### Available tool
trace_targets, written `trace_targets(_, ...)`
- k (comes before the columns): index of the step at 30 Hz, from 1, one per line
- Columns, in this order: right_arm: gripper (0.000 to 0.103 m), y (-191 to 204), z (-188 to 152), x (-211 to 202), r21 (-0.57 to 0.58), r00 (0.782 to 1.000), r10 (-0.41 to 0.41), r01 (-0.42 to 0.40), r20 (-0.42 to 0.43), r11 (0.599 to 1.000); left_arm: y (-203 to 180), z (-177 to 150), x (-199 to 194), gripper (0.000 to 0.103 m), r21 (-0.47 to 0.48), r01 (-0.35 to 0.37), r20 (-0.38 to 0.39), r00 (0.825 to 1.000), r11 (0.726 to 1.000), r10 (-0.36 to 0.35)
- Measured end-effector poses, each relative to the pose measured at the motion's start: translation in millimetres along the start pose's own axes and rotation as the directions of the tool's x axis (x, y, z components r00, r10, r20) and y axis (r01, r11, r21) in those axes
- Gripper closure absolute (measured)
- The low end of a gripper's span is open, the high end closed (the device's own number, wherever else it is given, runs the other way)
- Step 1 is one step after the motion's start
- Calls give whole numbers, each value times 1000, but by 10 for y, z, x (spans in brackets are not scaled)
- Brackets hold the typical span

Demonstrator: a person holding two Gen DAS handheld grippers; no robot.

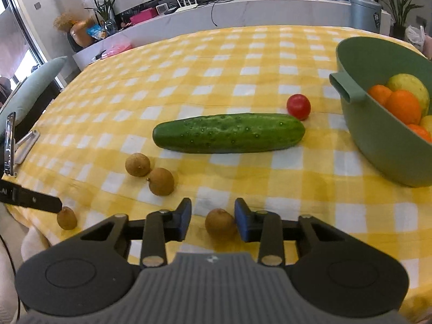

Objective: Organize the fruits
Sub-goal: 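Close the left tool on a brown fruit while the right tool grasps another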

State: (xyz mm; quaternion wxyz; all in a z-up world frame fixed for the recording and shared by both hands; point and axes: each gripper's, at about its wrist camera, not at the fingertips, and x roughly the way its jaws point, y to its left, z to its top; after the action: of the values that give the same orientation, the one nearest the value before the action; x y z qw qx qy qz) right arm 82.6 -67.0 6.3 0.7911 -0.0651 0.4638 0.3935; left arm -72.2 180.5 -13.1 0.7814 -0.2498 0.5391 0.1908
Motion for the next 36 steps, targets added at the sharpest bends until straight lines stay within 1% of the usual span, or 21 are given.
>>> trace_targets(2, 82, -9, -7, -9, 0, 1000, -10, 10, 0, 1000, -13, -12, 11, 48, 12, 9, -11, 1000, 1000, -9)
trace_targets(3, 84, -14, -11, -17, 0, 1000, -18, 18, 0, 1000, -19, -13, 24, 48, 18, 9, -17, 1000, 1000, -9)
trace_targets(9, 84, 23, -22, -49, -34, 1000, -21, 20, -5, 999, -51, -29, 62, 48, 46, 24, -40, 999, 999, -22)
trace_targets(13, 84, 20, -19, -43, -34, 1000, -20, 20, -7, 999, -60, -18, 111, 51, 41, 38, -50, 998, 998, -36)
trace_targets(16, 84, 18, -20, -46, -35, 1000, -21, 20, -6, 999, -85, -24, 167, 55, 55, 21, -68, 998, 998, -17)
trace_targets(18, 84, 15, -17, -48, -34, 1000, -20, 20, -7, 999, -95, -27, 197, 56, 56, 26, -75, 997, 998, -22)
trace_targets(21, 84, 17, -24, -28, -33, 1000, -19, 19, -7, 999, -109, -25, 194, 60, 58, 23, -69, 997, 998, -19)
trace_targets(26, 84, 17, -23, -31, -33, 1000, -20, 20, -7, 999, -76, -16, 196, 72, 40, 26, -42, 999, 999, -24)
trace_targets(28, 84, 15, -23, -29, -35, 1000, -20, 20, -7, 999, -58, -13, 193, 73, 29, 31, -33, 999, 999, -30)
trace_targets(34, 84, 18, -29, -32, -40, 1000, -18, 18, -7, 999, -92, -28, 189, 74, 41, 21, -10, 1000, 999, -21)
trace_targets(36, 84, 27, -31, -35, -45, 1000, -14, 14, -8, 999, -131, -39, 186, 74, 71, 9, 6, 1000, 997, -9)
